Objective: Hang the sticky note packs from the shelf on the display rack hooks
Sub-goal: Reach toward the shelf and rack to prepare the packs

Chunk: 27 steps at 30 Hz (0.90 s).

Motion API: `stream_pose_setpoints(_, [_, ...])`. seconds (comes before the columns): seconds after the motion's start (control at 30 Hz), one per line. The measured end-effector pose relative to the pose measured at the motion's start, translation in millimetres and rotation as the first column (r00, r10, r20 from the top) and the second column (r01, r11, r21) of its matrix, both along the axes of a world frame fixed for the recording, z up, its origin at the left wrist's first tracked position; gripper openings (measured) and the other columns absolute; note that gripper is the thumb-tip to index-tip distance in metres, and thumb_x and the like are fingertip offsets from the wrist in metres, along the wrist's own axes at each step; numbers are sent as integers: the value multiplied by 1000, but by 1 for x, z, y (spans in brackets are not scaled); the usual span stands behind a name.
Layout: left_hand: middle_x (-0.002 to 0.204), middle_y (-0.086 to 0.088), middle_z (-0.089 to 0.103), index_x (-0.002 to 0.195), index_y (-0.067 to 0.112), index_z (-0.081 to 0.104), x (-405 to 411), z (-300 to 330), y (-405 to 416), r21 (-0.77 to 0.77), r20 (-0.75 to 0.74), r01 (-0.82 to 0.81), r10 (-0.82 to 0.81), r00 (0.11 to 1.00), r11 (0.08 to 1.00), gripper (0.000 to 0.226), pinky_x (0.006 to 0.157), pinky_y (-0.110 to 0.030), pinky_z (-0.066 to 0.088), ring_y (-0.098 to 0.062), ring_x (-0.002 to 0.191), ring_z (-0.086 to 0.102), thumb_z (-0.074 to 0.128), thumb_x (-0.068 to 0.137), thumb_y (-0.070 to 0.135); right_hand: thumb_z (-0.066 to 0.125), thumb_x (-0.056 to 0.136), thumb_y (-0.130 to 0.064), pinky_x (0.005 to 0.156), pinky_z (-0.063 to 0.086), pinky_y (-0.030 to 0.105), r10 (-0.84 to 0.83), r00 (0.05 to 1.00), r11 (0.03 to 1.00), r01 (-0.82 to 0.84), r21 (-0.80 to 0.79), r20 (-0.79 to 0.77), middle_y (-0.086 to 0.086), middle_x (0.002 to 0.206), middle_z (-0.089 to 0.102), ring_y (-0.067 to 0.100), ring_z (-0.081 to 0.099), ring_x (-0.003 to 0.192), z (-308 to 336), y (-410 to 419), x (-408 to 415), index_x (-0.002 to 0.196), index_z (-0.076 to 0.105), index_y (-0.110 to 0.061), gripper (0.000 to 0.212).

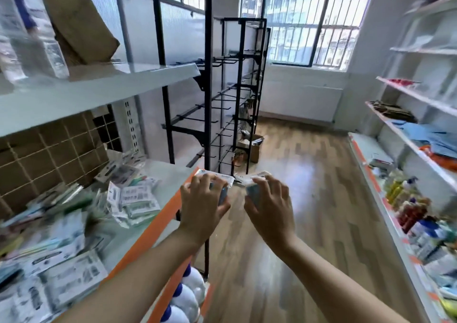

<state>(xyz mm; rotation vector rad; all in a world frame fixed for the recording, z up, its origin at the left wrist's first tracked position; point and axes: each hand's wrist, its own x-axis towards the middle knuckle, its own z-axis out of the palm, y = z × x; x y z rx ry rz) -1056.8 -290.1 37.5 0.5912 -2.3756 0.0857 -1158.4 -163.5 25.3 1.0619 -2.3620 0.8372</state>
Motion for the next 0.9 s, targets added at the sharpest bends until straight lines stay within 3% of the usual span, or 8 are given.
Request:
stream_pose_setpoints(0.23, [95,-3,61,98,21,66,-95,-18,-31,37,-9,32,-32,999,999,38,70,-39,45,-27,90,59,80,66,37,59,80,-40,89,47,46,-30,994,994,41,-104,105,10,130,49,32,47,113,-15,-35,-87,123,49,-22,48])
stream_pose_setpoints(0.5, [112,1,55,106,25,56,-213,-29,-60,132,-76,1,9,997,991,30,86,-43,40,-23,108,49,62,81,39,68,77,-25,92,44,45,44,979,992,-20,-122,200,10,127,50,33,45,114,-26,-74,-214,117,56,-14,43])
stream_pose_setpoints(0.67, [113,4,53,107,23,56,-290,-21,-65,209,-114,-50,75,991,977,32,90,-41,37,-19,110,44,47,85,44,66,81,-31,97,41,43,130,966,990,-113,-86,223,7,128,47,27,39,119,-20,-93,-301,121,52,-17,45])
stream_pose_setpoints(0.9, [119,1,50,114,20,56,-362,-8,-73,278,-100,-167,202,974,946,35,95,-37,35,-20,113,42,57,87,42,64,82,-44,86,44,35,278,911,959,-246,-142,305,1,118,49,25,43,110,-14,-127,-386,119,53,-24,44])
